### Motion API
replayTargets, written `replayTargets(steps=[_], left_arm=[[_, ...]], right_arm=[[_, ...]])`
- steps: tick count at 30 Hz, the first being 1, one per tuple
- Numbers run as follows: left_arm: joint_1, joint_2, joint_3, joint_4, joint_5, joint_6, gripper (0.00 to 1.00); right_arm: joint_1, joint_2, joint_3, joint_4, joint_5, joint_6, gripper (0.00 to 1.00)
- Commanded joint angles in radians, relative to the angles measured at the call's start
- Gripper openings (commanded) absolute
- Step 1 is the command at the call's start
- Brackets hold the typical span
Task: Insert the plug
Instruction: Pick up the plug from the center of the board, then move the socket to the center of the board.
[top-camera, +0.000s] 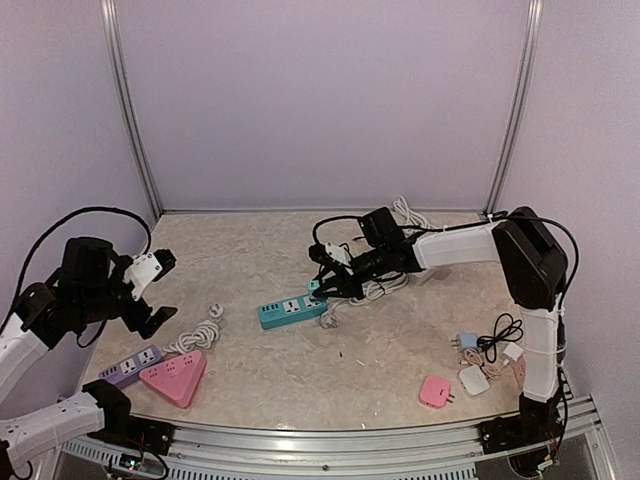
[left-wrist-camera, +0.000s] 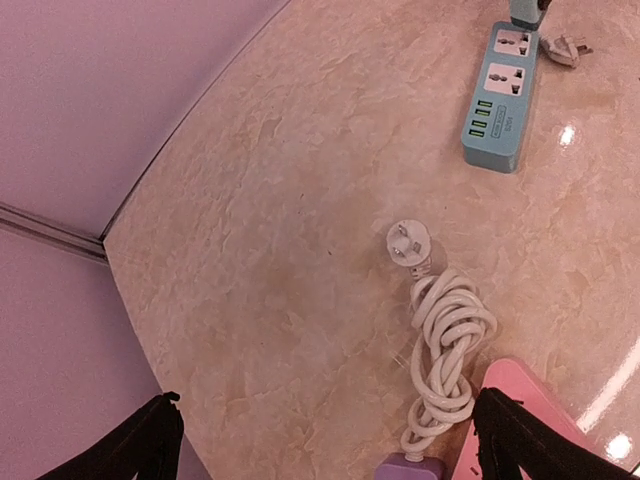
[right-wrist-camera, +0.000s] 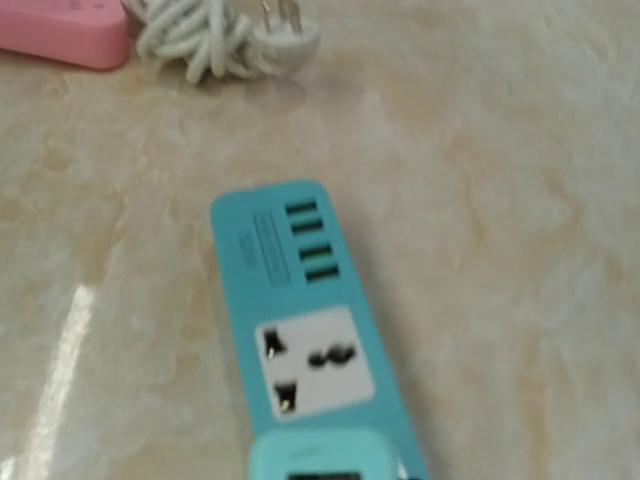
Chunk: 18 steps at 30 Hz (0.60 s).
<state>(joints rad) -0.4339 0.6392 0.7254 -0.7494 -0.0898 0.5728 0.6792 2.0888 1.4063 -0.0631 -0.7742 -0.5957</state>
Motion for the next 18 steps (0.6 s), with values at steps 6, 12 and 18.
replayTargets(steps=[6, 12, 18], left_arm=[[0.153, -0.018, -0.095, 0.182, 0.192, -0.303, 0.99], [0.234, -0.018, -0.198, 0.311, 0.065, -0.411, 0.99], [0.317, -0.040, -0.241, 0.363, -0.005, -0.467, 0.99]], right_arm=[[0.023, 0.091, 0.129, -0.066, -0.061, -0.180, 0.00], [0.023, 0.115, 0.198, -0.224, -0.054, -0.293, 0.00], [0.029, 0.081, 0.137, -0.238, 0.013, -0.315, 0.00]])
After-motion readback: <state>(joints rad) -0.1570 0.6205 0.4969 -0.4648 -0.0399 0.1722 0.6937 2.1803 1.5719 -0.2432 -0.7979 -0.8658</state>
